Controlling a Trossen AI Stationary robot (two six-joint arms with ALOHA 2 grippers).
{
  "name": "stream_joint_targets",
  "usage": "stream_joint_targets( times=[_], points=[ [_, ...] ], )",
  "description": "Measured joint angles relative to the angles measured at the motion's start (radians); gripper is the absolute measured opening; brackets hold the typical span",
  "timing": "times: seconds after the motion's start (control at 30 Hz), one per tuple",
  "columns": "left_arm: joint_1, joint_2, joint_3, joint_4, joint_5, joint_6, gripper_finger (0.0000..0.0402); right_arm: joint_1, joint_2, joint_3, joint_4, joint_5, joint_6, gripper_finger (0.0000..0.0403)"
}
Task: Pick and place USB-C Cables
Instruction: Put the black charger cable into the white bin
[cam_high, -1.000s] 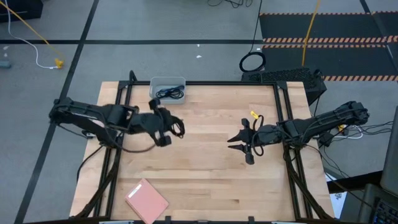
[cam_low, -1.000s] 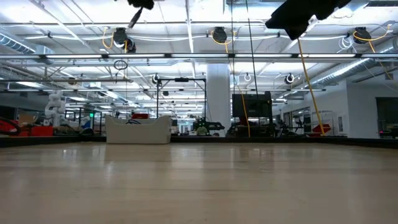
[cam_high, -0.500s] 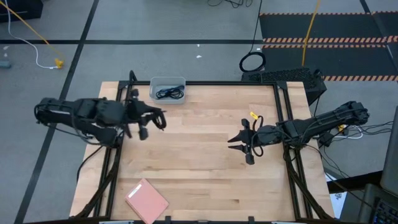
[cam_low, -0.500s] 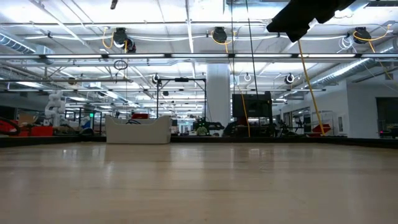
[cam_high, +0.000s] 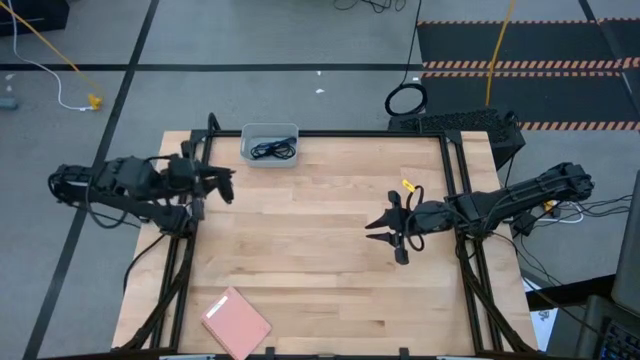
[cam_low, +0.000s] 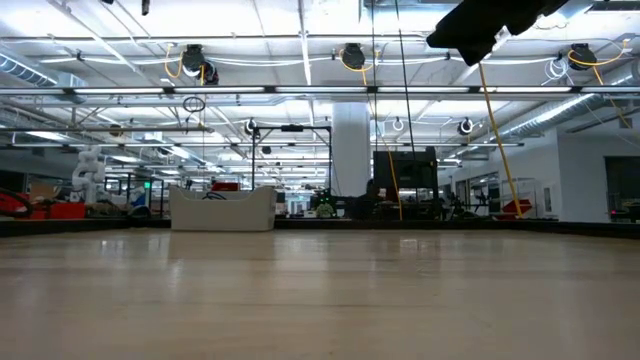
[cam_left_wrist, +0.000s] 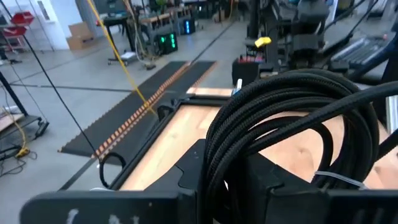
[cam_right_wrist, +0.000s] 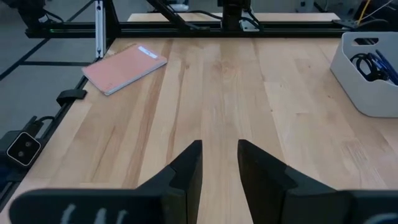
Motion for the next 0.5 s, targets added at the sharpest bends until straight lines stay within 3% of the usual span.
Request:
stream_joint_targets(
  times=[0.3,0.5],
  points=[
    [0.000,-0.042,-0.051,0.047,0.000,0.029,0.0064,0.000,0.000,0.000,0.029,0.000,-0.023,0.0093],
    [0.005,-0.015,-0.108,0.176,-0.007,0.062,0.0065,0.000,0.000,0.000,0.036,0.005,-0.030,0.0093]
  ],
)
